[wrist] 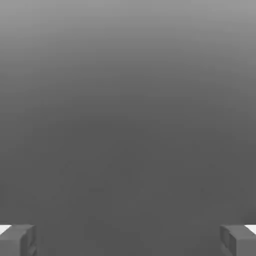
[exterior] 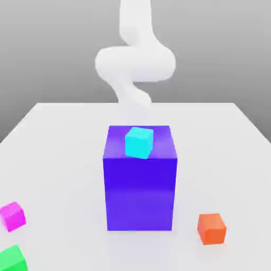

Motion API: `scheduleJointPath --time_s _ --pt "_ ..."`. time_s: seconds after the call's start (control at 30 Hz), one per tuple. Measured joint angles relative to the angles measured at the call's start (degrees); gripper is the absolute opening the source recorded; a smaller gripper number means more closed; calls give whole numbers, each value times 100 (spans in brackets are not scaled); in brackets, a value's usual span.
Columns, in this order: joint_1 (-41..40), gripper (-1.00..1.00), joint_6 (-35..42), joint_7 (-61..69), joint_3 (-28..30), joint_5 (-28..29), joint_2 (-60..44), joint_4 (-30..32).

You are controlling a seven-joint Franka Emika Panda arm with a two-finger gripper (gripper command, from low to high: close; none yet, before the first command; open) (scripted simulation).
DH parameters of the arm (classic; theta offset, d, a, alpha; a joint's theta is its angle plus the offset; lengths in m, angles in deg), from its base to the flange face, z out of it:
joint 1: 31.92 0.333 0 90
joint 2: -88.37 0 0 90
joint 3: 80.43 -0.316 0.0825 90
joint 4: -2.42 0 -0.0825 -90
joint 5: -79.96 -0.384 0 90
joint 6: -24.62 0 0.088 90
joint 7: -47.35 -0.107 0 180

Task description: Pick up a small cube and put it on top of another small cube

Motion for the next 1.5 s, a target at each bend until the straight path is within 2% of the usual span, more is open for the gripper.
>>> scheduleJointPath --time_s 0.33,0.63,0.87,1.03,1.07,1.3,1.47,1.5 --pt "-501 0 -841 73 908 -245 -2094 343" --pt "-1187 0 -1572 367 1596 -782 -3983 643" --pt "-1820 0 -2137 637 1785 -1256 -5467 860" --pt "-2378 0 -2850 1112 1210 -1898 -6508 677" --pt "-2458 -100 -2946 1170 1115 -1973 -6634 647" --pt "-2448 -100 -2939 1171 1125 -1976 -6627 649" --pt "-2063 -100 -2269 672 1630 -1306 -5752 839" --pt "-1981 -100 -2111 629 1620 -1204 -5708 716"
